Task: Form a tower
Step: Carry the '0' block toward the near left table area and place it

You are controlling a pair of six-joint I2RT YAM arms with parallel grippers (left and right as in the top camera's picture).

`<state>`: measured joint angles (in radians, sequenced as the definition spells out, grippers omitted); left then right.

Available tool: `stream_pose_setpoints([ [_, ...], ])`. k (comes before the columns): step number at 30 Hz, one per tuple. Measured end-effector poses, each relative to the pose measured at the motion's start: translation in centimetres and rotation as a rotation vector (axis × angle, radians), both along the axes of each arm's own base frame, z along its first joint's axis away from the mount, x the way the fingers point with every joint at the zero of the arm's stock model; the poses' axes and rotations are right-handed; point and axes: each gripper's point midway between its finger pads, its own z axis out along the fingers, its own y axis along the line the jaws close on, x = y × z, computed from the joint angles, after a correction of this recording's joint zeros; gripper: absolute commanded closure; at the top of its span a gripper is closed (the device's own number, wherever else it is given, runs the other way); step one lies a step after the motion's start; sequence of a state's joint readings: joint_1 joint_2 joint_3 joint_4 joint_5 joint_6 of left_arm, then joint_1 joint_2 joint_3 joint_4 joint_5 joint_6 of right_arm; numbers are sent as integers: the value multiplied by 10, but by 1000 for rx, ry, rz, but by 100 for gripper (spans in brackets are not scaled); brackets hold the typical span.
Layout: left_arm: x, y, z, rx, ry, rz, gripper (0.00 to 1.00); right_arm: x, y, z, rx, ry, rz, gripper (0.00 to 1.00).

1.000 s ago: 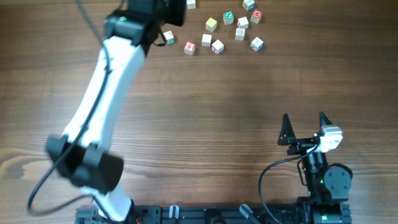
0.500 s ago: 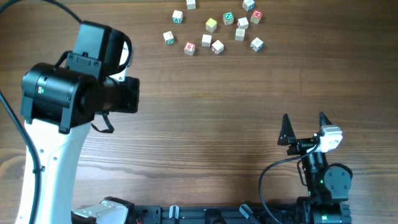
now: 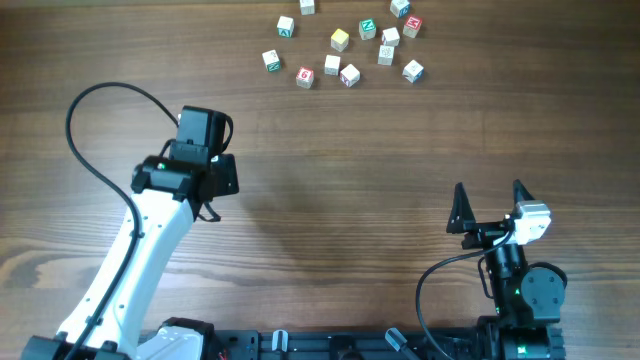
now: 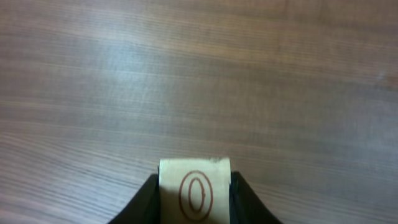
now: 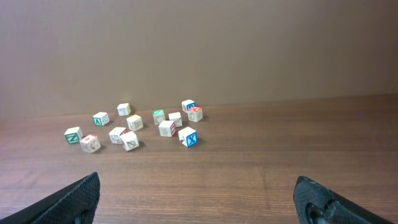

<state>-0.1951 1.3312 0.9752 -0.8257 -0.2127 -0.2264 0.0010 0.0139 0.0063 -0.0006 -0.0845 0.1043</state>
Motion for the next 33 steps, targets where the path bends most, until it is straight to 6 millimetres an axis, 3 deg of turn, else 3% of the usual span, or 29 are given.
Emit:
stream_pose_setpoints([
  [6, 11, 0, -14, 49, 5, -107, 96, 0, 0, 0, 0, 0, 0, 0],
  [10, 8, 3, -52, 42, 100, -135, 96, 0, 0, 0, 0, 0, 0, 0],
  [13, 7, -1, -70, 23, 152, -151, 96, 0, 0, 0, 0, 0, 0, 0],
  [18, 16, -5, -78, 12, 138, -171, 96, 0, 0, 0, 0, 0, 0, 0],
  [23, 15, -5, -99, 17, 190, -182, 96, 0, 0, 0, 0, 0, 0, 0],
  [33, 29, -12, -102, -10, 143, -197, 61, 0, 0, 0, 0, 0, 0, 0],
])
